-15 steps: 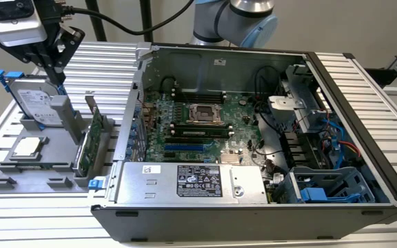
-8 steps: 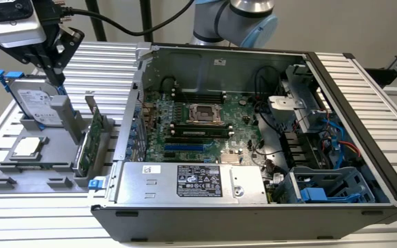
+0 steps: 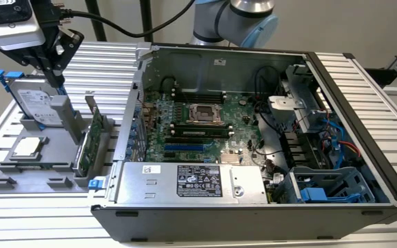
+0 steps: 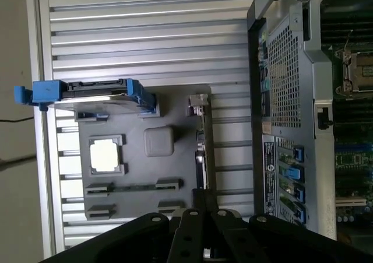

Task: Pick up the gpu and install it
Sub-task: 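Pick up the gpu and move the gpu toward the slot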

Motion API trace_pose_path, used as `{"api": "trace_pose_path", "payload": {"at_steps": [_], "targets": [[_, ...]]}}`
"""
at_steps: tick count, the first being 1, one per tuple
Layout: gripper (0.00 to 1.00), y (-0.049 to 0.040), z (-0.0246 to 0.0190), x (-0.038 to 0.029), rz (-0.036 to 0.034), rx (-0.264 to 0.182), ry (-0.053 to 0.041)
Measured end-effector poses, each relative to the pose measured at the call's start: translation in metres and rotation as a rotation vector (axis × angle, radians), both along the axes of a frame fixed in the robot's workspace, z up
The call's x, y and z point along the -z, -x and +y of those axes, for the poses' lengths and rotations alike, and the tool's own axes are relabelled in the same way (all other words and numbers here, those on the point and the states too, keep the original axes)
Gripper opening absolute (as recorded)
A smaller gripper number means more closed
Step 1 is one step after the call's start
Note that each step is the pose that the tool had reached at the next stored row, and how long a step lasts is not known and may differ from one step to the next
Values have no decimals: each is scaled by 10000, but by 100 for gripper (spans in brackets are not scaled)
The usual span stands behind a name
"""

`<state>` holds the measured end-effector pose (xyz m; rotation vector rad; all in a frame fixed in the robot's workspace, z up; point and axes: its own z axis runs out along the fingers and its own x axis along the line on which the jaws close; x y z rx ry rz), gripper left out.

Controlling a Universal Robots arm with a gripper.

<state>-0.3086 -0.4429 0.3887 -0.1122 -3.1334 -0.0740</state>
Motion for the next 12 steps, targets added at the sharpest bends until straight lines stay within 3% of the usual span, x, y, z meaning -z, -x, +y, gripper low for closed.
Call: {"api": "trace_pose_path", "payload": {"at_steps": [12], "targets": [[0,-40,-80,3,1,0,1]]}}
